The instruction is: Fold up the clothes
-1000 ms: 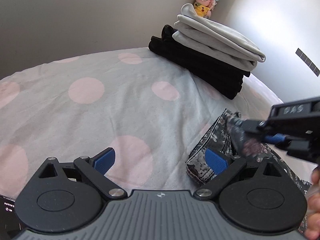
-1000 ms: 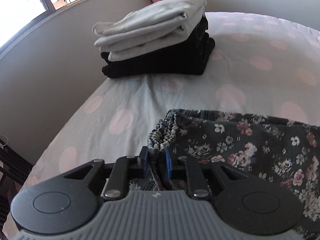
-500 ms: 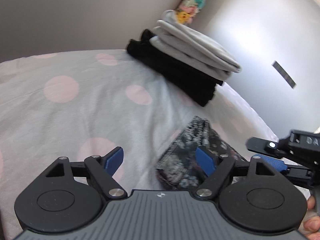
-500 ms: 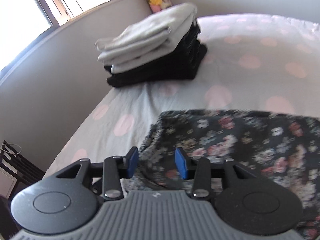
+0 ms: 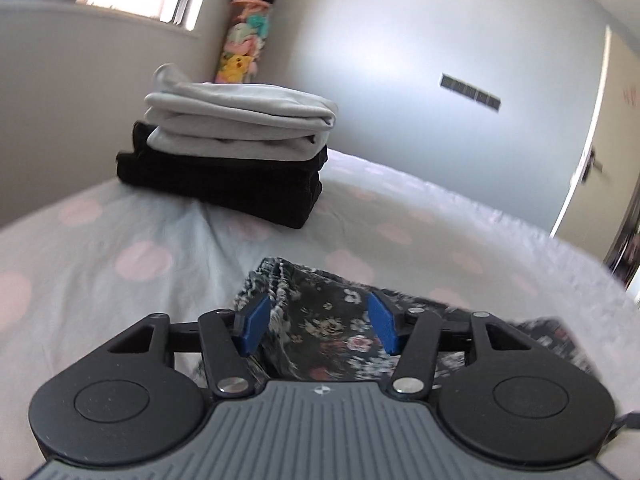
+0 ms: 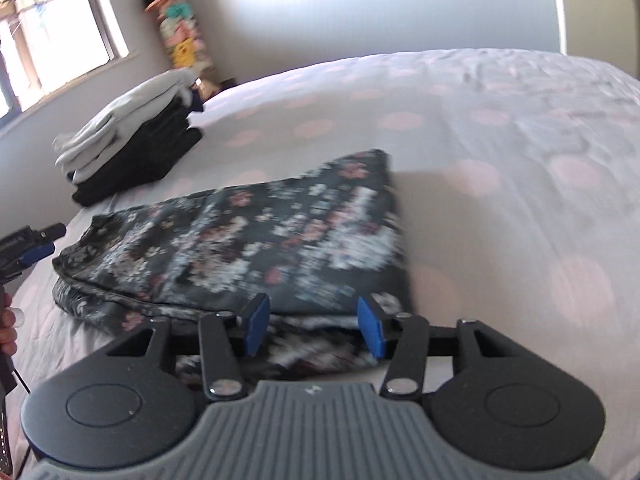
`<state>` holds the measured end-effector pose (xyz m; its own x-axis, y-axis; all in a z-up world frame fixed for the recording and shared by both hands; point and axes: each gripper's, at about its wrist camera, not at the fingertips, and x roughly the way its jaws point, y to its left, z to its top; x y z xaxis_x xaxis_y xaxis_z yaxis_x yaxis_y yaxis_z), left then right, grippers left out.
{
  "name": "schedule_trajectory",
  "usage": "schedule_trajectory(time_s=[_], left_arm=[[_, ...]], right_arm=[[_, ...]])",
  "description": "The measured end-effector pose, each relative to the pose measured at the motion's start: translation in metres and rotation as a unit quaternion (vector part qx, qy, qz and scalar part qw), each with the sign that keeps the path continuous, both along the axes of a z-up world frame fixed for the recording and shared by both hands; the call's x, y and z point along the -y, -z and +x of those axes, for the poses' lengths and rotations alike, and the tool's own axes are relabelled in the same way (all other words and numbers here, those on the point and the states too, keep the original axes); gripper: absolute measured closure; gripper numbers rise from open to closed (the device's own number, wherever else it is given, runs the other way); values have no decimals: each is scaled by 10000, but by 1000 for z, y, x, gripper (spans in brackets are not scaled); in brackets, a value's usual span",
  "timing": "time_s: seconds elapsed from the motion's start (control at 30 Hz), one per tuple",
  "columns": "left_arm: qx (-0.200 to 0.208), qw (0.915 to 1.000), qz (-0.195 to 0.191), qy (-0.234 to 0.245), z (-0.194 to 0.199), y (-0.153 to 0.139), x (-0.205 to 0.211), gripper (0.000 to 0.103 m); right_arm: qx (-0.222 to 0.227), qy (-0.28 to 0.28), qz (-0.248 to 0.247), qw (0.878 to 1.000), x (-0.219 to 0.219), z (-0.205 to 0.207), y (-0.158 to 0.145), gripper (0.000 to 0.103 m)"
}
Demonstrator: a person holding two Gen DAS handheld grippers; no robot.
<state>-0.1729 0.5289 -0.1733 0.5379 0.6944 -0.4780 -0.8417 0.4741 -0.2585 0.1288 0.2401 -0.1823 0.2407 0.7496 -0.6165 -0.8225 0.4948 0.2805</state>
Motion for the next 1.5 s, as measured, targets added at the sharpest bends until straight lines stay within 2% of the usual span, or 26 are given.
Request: schedule_trajectory(time_s=[0.07,0.13,0.17,0.27,0.33,0.5,0.6,0.67,0.7,0.73,0.77,0.8,0.83,0.97,1.07,1.13,1.23,1.33,1.5], left_arm=[[-190,9997,96,82,9,6,-7,53],[-236,9996,43,113,11,13,-10,67],[-275,9995,3,123,12,17,-11,79],[-770,9969,129,45,20,20,-6,102],[-952,9952,205,-72,21,20,-5,103],[-1390,9902,109,-96,25,27,-9,103],[-1476,9889,-96,-164,24,35,-14,101],[-1498,9885,-97,-162,23,37,-15,101],[-1509,9884,-92,-158,23,38,-15,101],[-1512,9883,-91,-158,23,39,-14,101],[-1515,9883,-90,-159,23,39,-14,101],[-1518,9882,-90,-160,23,40,-14,101],[-1509,9884,-97,-161,22,41,-15,101],[-1391,9899,-183,-195,19,42,-17,101],[-1568,9874,-79,-206,24,40,-12,101],[-1731,9847,15,-217,29,40,-9,101],[-1852,9824,90,-224,34,41,-7,101],[-1855,9823,106,-223,34,41,-7,101],[-1785,9837,105,-169,31,42,-7,101]], right_arm=[[-14,99,71,9999,18,5,7,47],[22,116,119,9999,30,5,14,46],[48,103,141,9998,35,4,17,45],[159,31,74,9998,37,1,27,45],[205,76,47,9997,34,1,31,45],[446,235,-109,9987,26,2,38,44],[599,323,-234,9974,18,7,43,44],[616,368,-224,9972,14,13,47,46],[605,386,-193,9972,12,16,48,53],[563,407,-156,9975,11,20,50,71],[444,403,-127,9981,10,26,52,79],[321,394,-127,9986,11,29,54,93],[200,386,-128,9990,11,32,57,95],[91,352,-170,9992,14,35,61,97],[75,337,-228,9991,17,34,54,95],[143,480,-317,9982,24,31,47,90],[463,420,-244,9977,27,26,32,89],[1256,7,-194,9919,6,14,15,89],[1426,-387,-191,9888,-37,16,11,90]])
